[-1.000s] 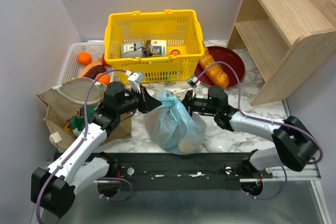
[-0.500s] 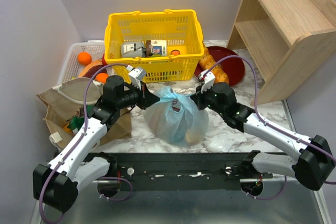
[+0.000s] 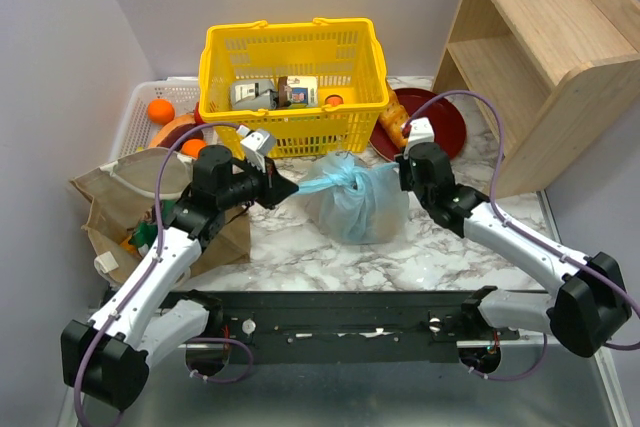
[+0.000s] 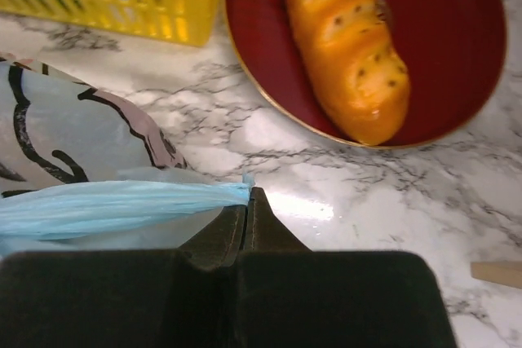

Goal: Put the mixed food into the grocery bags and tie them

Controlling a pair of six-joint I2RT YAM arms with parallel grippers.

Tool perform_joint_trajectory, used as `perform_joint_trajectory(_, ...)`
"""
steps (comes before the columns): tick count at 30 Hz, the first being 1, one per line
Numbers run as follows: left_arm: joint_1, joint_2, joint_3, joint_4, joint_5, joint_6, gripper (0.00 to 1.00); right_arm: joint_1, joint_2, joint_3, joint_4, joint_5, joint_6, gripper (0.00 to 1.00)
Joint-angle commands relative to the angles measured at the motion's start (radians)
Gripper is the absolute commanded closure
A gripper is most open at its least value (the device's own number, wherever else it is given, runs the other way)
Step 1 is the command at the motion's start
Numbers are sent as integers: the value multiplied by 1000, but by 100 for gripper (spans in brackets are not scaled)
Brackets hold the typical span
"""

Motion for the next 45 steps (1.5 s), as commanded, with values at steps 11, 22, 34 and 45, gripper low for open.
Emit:
perform_joint_trajectory(11, 39, -56, -160, -11, -212, -119, 100, -316, 54, -111, 28, 29, 146, 99)
perform_joint_trajectory(22, 68, -119, -168, -41, -220, -116, 100, -348, -6, -91, 34, 106, 93, 99)
perform_joint_trajectory(34, 70, -148, -134, -94, -329, -51, 100, -446, 37, -75, 40, 46, 128, 99)
perform_joint_trajectory(45, 71, -148, -142, -157, -424, -73, 100, -518, 36, -120, 51, 15, 160, 99)
